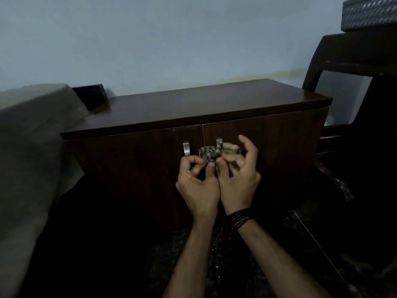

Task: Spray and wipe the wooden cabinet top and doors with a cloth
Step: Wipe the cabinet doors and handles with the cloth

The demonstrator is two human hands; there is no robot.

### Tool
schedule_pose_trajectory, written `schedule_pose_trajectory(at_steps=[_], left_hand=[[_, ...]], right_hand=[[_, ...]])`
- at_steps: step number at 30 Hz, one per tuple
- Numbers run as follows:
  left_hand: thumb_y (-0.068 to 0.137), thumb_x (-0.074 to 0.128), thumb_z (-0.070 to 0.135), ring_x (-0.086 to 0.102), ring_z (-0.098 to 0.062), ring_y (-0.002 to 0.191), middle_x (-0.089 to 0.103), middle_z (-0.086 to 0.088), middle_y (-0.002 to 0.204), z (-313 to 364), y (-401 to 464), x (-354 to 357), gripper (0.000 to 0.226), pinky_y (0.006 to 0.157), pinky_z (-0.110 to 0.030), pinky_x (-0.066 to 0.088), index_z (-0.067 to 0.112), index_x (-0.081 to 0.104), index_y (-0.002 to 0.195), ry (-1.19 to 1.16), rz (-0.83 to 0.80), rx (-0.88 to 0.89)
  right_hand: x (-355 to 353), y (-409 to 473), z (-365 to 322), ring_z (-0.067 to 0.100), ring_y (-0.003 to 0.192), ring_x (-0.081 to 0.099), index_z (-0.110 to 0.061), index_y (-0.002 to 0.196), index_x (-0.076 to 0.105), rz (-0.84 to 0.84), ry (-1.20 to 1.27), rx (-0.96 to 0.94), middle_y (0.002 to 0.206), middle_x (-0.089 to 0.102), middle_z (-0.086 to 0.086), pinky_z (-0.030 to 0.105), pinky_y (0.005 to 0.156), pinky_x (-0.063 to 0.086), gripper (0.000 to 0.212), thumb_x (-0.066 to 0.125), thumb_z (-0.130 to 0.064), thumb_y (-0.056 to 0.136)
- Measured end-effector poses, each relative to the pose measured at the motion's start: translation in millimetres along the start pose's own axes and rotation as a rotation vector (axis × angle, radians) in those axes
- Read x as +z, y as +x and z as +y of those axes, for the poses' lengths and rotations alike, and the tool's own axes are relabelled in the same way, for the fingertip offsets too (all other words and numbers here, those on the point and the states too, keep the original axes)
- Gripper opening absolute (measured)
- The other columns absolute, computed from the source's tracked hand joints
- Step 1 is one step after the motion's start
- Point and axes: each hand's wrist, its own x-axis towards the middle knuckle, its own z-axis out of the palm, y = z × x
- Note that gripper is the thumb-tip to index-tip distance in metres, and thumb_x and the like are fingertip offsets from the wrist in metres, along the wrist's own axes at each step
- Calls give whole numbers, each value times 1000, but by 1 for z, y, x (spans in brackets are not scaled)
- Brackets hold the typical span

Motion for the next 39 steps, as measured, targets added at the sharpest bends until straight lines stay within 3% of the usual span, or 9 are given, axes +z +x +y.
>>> schedule_pose_trajectory(at_steps=[7, 13, 16, 21, 26, 30, 32, 36, 39], left_hand=[[78, 77, -2, 73, 0, 85, 74, 7, 84, 8, 19, -27, 36, 84, -26, 57, 24, 51, 78, 5, 315, 34], [80, 78, 4, 67, 8, 70, 74, 4, 82, -12, 29, -31, 21, 71, -15, 55, 15, 61, 85, 39, 223, -116], [82, 76, 5, 65, 2, 65, 70, 6, 75, -17, 35, -29, 26, 71, -22, 54, 24, 58, 80, 28, 153, -134], [86, 71, 4, 72, -10, 80, 75, 1, 82, -19, 45, -25, 26, 81, -31, 57, 26, 57, 83, 13, 72, -115], [91, 68, 12, 66, 8, 71, 73, 7, 83, -23, 35, -32, 12, 65, -8, 47, 18, 57, 89, 137, 17, -4], [90, 69, 10, 67, 10, 75, 74, 5, 83, -21, 33, -38, 13, 63, -4, 45, 16, 58, 88, 164, -4, 8], [89, 70, 8, 68, 7, 76, 74, 5, 82, -20, 35, -36, 17, 67, -8, 48, 19, 58, 84, 149, 13, -12], [84, 73, 2, 72, -9, 76, 73, 0, 76, -16, 47, -26, 31, 78, -33, 58, 24, 55, 74, 26, 69, -35], [81, 77, 5, 67, -7, 66, 70, -3, 70, -18, 53, -23, 33, 76, -39, 58, 26, 54, 70, -17, 134, -57]], right_hand=[[48, -14, -15, -3, 87, 70, -22, 142, 42, -73, 134, 123, 85, 75, -3, 26, 83, 59, 75, 75, 4, 80], [56, -22, -3, -3, 94, 70, -27, 150, 29, -65, 120, 167, 102, 74, -7, 26, 87, 58, 82, 72, -2, 86], [55, -18, -3, -2, 93, 70, -25, 150, 27, -90, 159, 169, 99, 72, -9, 27, 87, 58, 82, 70, 3, 85], [53, -3, -1, 2, 91, 70, -29, 149, 24, -145, 164, 119, 101, 72, -1, 27, 84, 59, 86, 68, 7, 84], [45, -15, 8, -1, 105, 66, -29, 151, 23, -229, 9, 54, 117, 68, -3, 24, 89, 57, 77, 66, -5, 92], [44, -22, 11, -3, 104, 65, -31, 148, 27, -220, -15, 63, 114, 68, -8, 22, 86, 57, 70, 65, -9, 93], [46, -18, 7, -3, 99, 66, -29, 147, 29, -205, 5, 94, 107, 68, -11, 22, 84, 58, 73, 67, -4, 90], [52, -2, -4, 1, 95, 69, -33, 142, 35, -154, 98, 37, 96, 73, -1, 27, 85, 59, 78, 69, 6, 83], [58, 9, -13, 0, 94, 69, -32, 144, 32, -198, 21, -66, 93, 74, -1, 18, 84, 56, 82, 70, 6, 82]])
